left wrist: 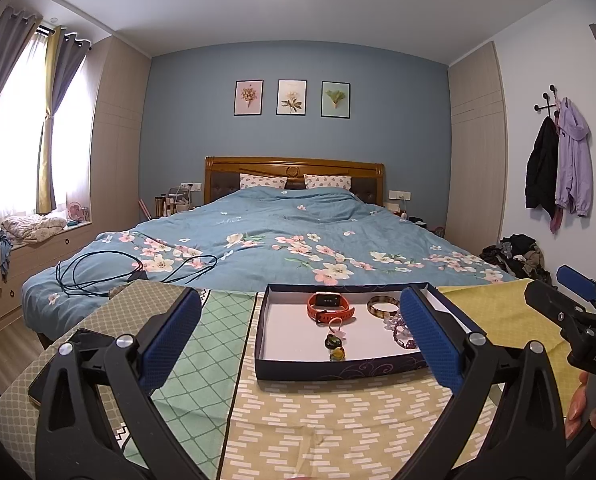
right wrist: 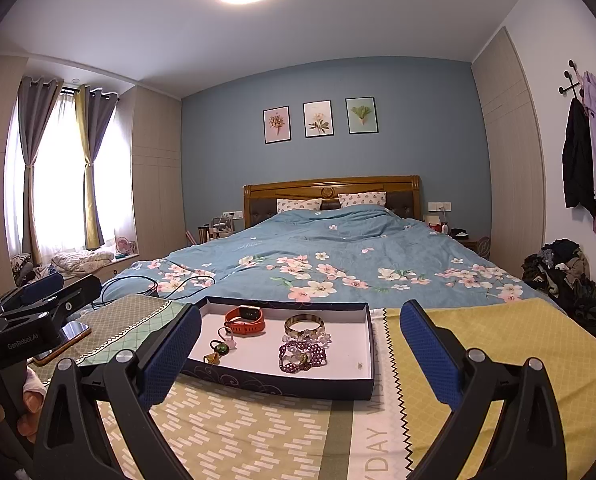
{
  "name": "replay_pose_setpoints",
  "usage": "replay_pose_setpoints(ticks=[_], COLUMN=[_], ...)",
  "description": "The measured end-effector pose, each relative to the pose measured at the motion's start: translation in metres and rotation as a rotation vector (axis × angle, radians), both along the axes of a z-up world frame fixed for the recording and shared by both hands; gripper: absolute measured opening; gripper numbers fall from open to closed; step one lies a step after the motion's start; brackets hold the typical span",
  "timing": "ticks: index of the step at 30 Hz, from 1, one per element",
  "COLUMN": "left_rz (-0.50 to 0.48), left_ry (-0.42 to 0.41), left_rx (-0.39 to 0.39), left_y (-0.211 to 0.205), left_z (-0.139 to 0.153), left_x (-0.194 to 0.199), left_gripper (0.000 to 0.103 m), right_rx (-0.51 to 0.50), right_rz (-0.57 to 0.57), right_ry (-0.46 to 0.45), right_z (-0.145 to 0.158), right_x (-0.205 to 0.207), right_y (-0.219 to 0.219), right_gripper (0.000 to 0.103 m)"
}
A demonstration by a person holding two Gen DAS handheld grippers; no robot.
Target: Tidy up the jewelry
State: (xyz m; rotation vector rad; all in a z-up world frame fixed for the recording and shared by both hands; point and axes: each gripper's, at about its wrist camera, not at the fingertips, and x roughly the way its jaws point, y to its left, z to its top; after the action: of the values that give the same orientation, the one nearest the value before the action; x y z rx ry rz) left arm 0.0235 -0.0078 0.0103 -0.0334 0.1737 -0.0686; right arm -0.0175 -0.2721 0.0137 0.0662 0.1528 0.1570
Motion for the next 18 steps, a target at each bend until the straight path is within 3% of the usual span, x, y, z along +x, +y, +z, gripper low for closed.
replay_pose_setpoints(ticks=[18], left_rz=[0.000], left_ry=[-0.001], left_rx=[0.003], left_y=[-0.0012], left_z=[0.0027], left_x=[-0.0030], left_gripper=[0.098], right_rx=[0.003], right_rz=[0.001], right_ry=[-0.003], right_z=[0.0018], right_x=[0.0019], right_y=[-0.0010], right_gripper=[0.096])
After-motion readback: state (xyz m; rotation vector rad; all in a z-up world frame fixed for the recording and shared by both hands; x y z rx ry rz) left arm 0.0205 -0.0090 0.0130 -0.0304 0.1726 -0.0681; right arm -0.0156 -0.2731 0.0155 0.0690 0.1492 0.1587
